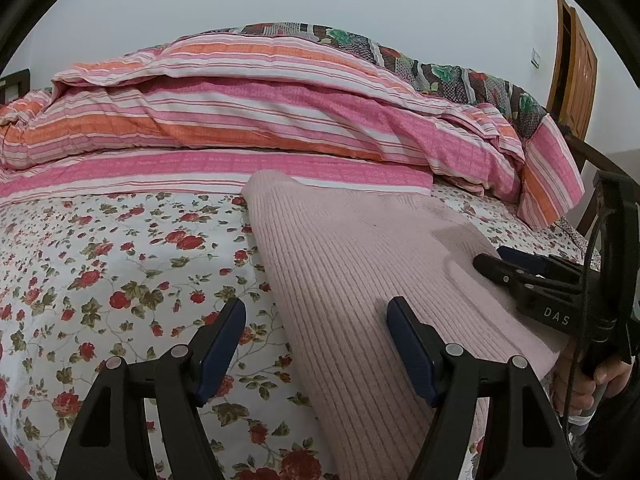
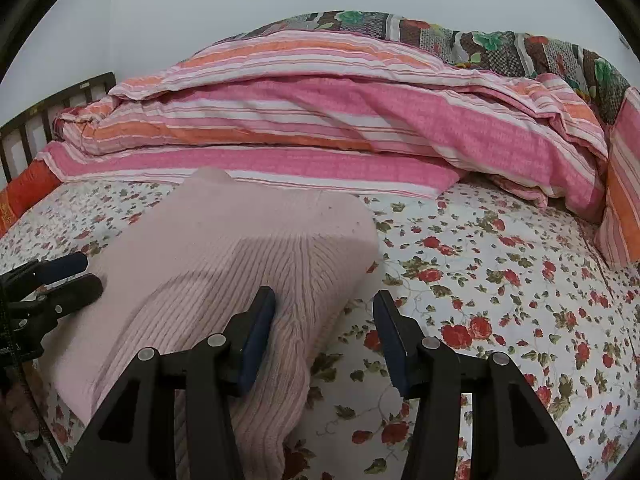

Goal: Fold small clothes

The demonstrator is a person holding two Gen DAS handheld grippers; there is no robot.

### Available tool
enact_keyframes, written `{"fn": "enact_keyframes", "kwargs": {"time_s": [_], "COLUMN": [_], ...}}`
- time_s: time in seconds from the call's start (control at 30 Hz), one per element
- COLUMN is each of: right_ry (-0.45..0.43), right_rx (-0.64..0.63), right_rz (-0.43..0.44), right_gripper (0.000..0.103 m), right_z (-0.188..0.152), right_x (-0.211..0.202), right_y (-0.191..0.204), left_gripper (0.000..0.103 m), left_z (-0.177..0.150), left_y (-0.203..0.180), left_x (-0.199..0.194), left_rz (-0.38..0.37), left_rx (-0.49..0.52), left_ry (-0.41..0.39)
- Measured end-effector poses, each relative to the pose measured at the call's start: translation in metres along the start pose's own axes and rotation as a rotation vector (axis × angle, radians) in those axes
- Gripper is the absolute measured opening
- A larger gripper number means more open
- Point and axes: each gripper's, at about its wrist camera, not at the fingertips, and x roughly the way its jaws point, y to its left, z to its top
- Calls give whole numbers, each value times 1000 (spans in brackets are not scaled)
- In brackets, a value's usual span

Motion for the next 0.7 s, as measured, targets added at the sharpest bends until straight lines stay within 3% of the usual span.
{"fn": "enact_keyframes", "kwargs": {"time_s": [0.4,0.7], "right_ry": [60,73], "right_rx": [65,59], "right_rz": [34,-15], "right_gripper": [50,50], "right_z": [-6,-17], "right_x": [-7,-26], "right_y": [-12,-3], "left_gripper": [72,72], "left_z": [4,2], "left_y": [1,1], "left_x": [0,-2], "left_rz": [-4,0], "left_rx": [47,29], "left_ry": [13,24]}}
